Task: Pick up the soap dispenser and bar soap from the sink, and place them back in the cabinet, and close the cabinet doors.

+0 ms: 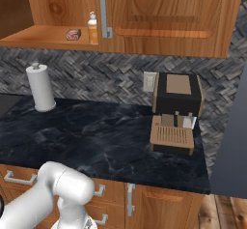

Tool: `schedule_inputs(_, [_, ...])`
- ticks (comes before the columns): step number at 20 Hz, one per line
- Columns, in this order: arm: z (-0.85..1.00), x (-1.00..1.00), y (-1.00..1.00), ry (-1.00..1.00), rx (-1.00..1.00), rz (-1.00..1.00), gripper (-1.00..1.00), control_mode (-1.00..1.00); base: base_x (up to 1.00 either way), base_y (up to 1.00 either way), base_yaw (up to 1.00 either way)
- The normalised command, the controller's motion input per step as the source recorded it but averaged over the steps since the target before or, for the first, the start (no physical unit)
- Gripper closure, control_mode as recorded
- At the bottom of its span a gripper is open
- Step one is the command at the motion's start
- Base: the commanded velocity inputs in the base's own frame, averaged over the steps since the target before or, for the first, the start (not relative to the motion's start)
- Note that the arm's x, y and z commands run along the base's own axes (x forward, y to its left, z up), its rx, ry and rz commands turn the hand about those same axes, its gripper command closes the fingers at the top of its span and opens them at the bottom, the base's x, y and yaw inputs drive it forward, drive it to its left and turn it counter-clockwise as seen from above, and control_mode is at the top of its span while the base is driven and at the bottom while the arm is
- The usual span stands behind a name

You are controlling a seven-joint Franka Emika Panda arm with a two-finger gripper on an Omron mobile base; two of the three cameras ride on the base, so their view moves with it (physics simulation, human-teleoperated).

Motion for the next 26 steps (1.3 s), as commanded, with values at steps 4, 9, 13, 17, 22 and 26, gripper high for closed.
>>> schedule_inputs(4, [0.0, -0.23, 0.08, 0.0, 0.0, -0.08, -1.0, -1.0, 0.0, 0.0, 0.0])
schedule_inputs(9, [0.0, -0.01, 0.36, 0.0, 0.0, -0.05, -1.0, -1.0, 0.0, 0.0, 0.0])
schedule_inputs(13, [0.0, 0.03, 0.36, 0.0, 0.0, -0.06, -1.0, -1.0, 0.0, 0.0, 0.0])
schedule_inputs(17, [0.0, 0.04, 0.16, 0.0, 0.0, -0.09, -1.0, -1.0, 0.0, 0.0, 0.0])
schedule_inputs(22, [0.0, 0.11, 0.08, 0.0, 0.0, -0.13, -1.0, -1.0, 0.0, 0.0, 0.0])
schedule_inputs(26, [0.0, 0.14, 0.06, 0.0, 0.0, -0.13, -1.0, -1.0, 0.0, 0.0, 0.0])
